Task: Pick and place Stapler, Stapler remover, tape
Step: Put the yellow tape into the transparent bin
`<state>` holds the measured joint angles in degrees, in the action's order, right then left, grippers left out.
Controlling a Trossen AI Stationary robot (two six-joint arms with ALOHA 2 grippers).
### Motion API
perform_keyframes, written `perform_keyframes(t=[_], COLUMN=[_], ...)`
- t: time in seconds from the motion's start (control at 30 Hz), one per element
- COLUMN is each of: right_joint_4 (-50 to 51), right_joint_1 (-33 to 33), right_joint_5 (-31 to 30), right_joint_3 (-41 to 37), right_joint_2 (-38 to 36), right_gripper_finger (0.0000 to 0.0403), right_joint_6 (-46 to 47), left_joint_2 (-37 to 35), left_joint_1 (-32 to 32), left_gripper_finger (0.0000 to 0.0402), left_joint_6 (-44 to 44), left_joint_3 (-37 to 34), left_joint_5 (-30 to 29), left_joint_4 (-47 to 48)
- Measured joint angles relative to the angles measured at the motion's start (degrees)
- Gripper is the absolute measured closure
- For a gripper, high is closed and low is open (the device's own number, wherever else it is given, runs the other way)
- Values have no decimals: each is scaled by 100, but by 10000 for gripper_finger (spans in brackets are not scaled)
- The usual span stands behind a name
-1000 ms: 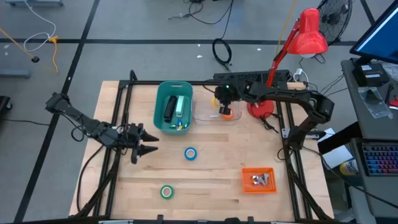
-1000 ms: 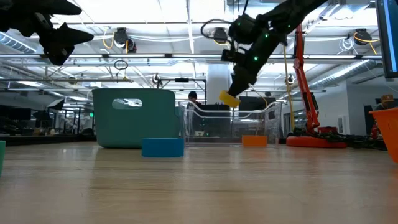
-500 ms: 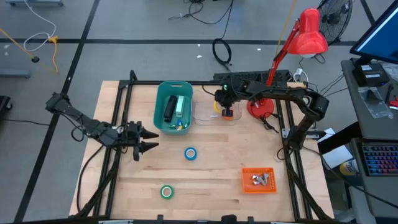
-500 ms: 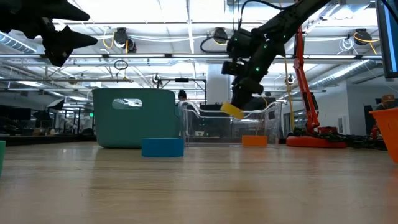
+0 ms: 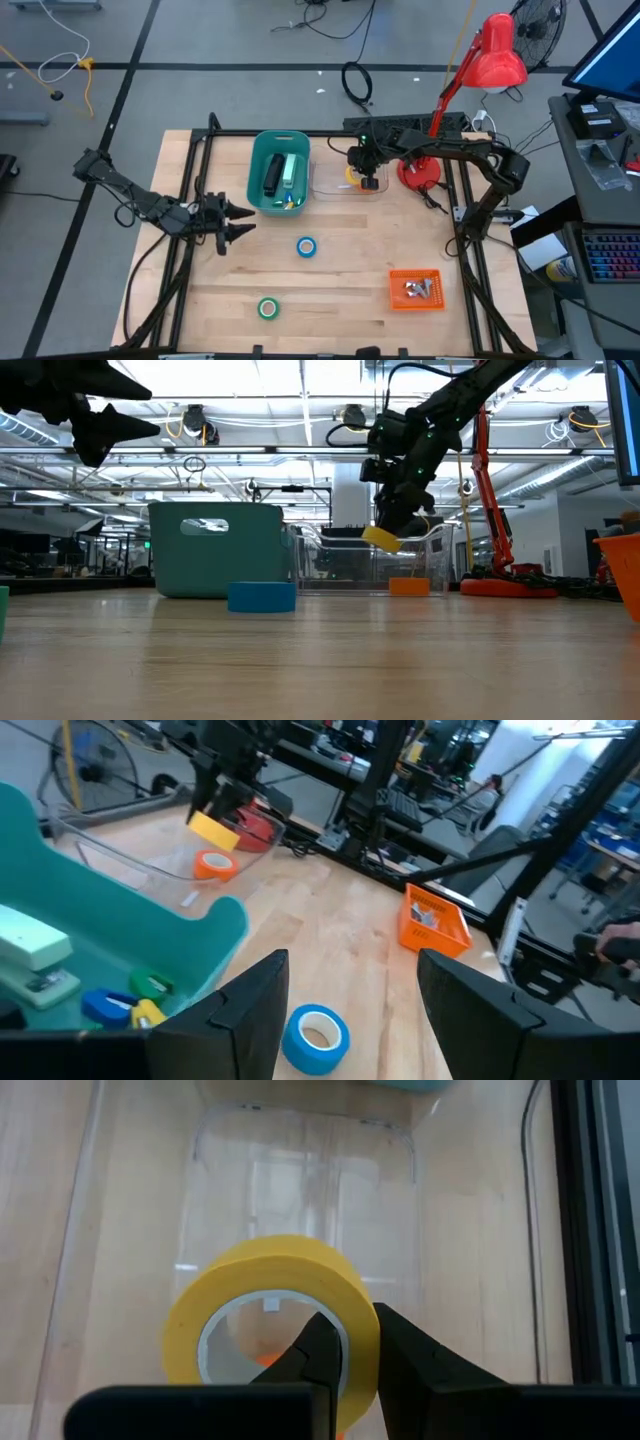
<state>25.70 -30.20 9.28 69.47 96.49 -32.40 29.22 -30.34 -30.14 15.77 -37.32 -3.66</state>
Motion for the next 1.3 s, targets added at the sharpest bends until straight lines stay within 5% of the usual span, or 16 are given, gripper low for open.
perform_keyframes(t=[1.3], right_joint_4=[-24], right_joint_1=[-67], right_joint_5=[231], right_joint_3=[0], right_joint_2=[249], right_gripper_finger=[367], right_joint_6=[22], left_joint_2=[-1], left_joint_1=[1], left_gripper_finger=[176], left_joint_6=[5], left_joint_3=[0], left_joint_5=[-80], left_joint_4=[54])
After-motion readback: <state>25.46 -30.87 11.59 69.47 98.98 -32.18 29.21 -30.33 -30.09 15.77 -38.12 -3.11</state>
